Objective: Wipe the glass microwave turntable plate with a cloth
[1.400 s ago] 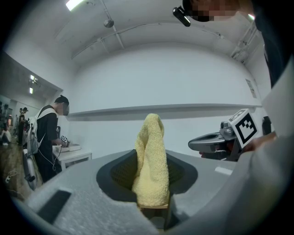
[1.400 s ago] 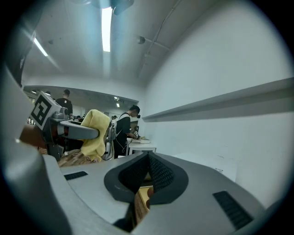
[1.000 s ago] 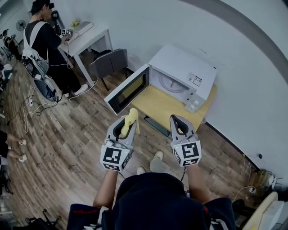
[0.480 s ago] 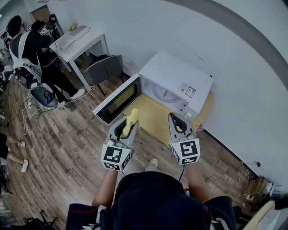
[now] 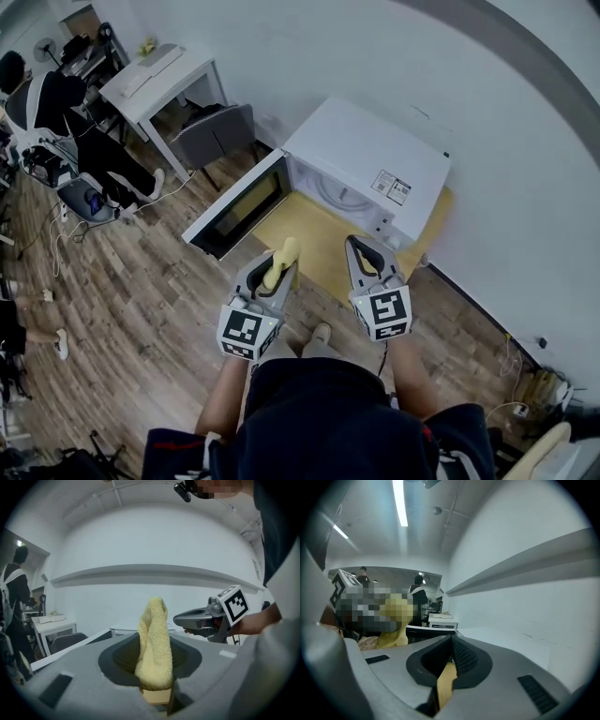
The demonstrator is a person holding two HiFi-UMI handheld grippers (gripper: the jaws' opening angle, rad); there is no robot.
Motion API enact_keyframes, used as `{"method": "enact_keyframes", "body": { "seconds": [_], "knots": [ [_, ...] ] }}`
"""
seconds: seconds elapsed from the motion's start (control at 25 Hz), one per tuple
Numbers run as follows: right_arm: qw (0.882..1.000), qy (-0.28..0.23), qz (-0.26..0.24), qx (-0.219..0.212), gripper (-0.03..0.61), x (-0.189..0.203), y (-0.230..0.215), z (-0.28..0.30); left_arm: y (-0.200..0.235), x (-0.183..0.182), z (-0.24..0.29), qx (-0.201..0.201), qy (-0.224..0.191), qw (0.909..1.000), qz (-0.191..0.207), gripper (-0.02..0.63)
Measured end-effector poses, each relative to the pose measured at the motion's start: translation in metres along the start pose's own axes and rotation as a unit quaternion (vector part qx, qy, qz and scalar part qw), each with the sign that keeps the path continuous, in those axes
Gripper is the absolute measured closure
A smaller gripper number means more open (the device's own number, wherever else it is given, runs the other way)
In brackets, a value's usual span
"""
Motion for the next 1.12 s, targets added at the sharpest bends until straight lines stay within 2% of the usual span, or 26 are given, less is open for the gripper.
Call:
{"method": "enact_keyframes", "body": {
  "seconds": [0.16,0.36,0.6,0.96,1.12],
  "knots": [
    [1.000,0.009,-0.012,-0.013,0.574,0.003,0.006,0.012,0.001,0.011,0.013,0.007,0.025,0.9993,0.026,0.491],
    [0.999,0.033,-0.009,-0.013,0.574,0.010,0.010,0.029,0.018,0.026,0.024,0.026,0.047,0.9984,0.019,0.491],
    [0.996,0.085,0.031,-0.024,0.574,0.031,0.022,0.054,0.035,0.042,0.039,0.075,0.076,0.9940,0.023,0.491],
    [0.984,0.163,0.063,-0.018,0.574,0.086,0.036,0.084,0.053,0.091,0.058,0.117,0.124,0.9851,0.024,0.489],
    [0.979,0.191,0.069,-0.022,0.574,0.111,0.046,0.099,0.060,0.114,0.066,0.118,0.140,0.9827,0.031,0.491]
  ]
}}
Point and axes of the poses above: the fingertips, and each gripper's own axes: z forward along the fingers, y to its left, x out of its underside, the point moved 3 cm from there along -z, backward along the fingers, and after that the axes turned 15 degrees about y, right-handed, at the moved point
